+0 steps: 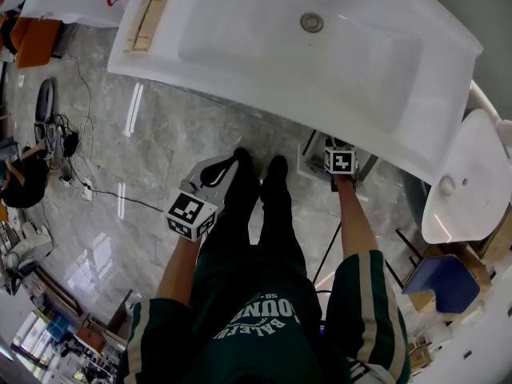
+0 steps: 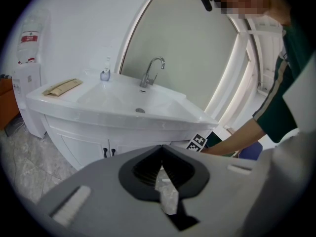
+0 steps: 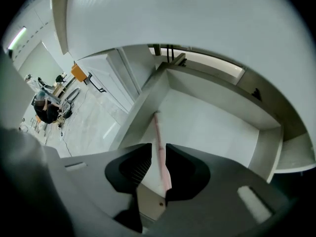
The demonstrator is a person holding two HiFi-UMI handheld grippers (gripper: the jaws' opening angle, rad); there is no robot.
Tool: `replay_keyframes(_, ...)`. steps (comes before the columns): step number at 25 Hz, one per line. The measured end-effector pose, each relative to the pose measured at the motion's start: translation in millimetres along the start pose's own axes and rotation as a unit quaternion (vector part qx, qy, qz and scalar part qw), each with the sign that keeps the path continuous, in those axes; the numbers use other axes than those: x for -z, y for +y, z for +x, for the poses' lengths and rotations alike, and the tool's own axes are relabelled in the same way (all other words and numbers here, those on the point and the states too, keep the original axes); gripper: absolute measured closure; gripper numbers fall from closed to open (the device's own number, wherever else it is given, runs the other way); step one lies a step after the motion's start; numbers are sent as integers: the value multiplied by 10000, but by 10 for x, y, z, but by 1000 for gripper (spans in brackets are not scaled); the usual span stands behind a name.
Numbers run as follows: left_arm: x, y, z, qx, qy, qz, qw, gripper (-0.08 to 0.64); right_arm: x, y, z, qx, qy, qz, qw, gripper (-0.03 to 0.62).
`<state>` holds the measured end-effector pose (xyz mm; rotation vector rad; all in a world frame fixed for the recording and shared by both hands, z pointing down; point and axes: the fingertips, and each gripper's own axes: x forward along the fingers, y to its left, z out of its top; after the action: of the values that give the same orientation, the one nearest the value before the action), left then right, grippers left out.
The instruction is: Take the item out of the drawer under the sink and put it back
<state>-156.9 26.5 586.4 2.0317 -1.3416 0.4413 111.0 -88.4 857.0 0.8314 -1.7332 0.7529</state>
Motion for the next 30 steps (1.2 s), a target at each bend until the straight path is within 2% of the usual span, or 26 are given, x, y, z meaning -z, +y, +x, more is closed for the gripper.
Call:
replay_keyframes(8,-222,-130,-130,104,-220,89,9997,509,-128,169,-486,-25,-388,-103,9992,525)
replay_keyframes(17,-517,-243,-374,208,-405,302,9985,509,-196,564,-1221,-218,-882,346,9953,525)
replay_keyframes(26,-840,-318,-566,311,-625,507,9963,509,-249,1016,-1920,-240,-1293,309,9908,546)
replay_keyframes(30,-1037,-338,-635,364,-784,614,9944,509,-434,1143,-2252,-236,-1641,217,9859,570)
